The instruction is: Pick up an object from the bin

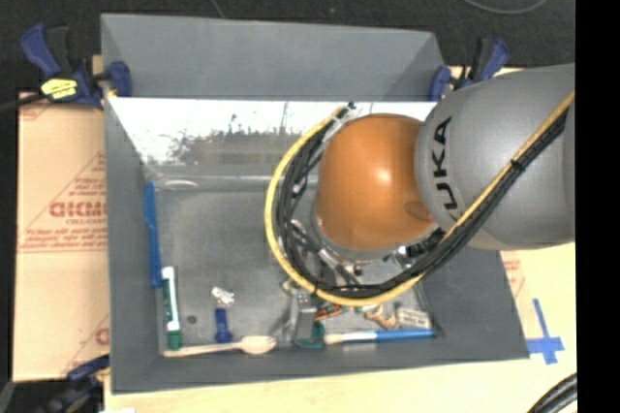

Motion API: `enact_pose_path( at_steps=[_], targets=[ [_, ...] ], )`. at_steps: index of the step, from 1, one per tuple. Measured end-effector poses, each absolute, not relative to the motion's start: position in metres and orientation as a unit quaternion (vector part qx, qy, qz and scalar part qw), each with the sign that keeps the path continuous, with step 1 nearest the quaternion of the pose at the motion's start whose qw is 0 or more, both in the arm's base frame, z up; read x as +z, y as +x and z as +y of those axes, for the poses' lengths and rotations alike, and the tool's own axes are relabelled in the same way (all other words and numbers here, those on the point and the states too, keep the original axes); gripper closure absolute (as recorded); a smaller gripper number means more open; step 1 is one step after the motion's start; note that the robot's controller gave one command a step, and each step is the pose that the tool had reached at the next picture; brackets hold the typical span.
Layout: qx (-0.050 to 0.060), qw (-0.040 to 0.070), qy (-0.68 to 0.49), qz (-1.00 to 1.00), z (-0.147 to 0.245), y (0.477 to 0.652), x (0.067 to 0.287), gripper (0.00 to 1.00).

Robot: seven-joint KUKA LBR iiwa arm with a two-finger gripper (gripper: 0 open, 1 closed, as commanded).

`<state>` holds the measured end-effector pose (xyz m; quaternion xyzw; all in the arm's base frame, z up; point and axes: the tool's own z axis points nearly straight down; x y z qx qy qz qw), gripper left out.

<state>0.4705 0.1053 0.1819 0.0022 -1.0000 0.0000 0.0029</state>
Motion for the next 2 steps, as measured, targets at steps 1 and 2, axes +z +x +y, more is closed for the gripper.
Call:
enact_pose_path(
  at_steps=[1,2],
  targets=[
    [-0.001,-0.001,0.0,-1.0,0.105,0.473,0.185,0.0],
    [-0.001,-0.007,0.127,-0.992,0.016,0.495,0.073,0.0]
  ],
)
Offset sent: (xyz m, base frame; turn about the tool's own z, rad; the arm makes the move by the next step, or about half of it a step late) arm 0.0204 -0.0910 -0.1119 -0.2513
